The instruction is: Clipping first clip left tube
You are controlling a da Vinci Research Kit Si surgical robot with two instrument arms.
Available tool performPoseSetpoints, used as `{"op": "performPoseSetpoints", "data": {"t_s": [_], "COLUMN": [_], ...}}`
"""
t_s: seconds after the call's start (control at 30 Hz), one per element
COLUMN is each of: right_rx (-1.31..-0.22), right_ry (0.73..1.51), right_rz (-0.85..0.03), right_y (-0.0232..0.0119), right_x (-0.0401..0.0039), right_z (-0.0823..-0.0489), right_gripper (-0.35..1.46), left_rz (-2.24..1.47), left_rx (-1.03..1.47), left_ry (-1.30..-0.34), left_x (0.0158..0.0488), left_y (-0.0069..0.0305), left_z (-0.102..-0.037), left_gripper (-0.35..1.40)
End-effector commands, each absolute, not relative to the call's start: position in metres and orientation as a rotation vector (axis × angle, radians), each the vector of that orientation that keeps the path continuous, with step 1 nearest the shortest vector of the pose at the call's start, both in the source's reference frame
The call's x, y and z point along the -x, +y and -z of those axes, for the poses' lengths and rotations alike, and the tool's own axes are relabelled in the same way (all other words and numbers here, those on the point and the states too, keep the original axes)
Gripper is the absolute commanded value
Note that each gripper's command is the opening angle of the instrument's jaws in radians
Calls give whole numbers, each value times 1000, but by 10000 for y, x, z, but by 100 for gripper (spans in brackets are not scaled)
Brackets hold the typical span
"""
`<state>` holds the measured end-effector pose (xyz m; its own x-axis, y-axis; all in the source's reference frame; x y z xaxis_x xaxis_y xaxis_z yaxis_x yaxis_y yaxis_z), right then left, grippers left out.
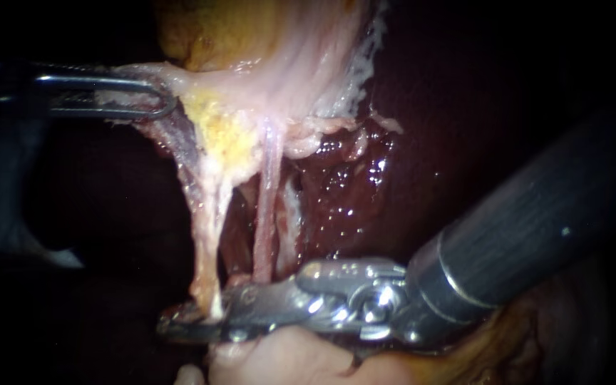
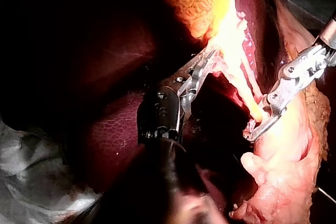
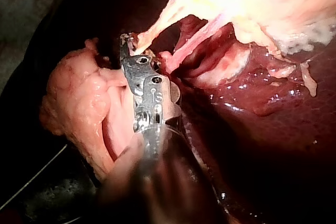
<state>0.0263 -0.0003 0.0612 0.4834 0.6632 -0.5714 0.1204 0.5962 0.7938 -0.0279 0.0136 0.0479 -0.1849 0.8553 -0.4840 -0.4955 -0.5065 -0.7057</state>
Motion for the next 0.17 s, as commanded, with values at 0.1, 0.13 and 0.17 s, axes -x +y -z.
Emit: {"op": "performPoseSetpoints", "data": {"t_s": [0.1, 0.13, 0.17], "right_rx": [-896, -896, -895], "right_ry": [1037, 1037, 1037], "right_rz": [-389, -389, -389], "right_y": [-5, -6, -6], "right_x": [-264, -264, -265], "right_z": [-615, -616, -616], "right_gripper": [-35, -35, -35], "left_rz": [-1835, -1835, -1835], "left_rx": [1106, 1106, 1106], "left_ry": [-496, -496, -495], "left_x": [279, 279, 279], "left_y": [135, 136, 136], "left_z": [-480, -480, -480], "left_gripper": [-35, -35, -35]}}
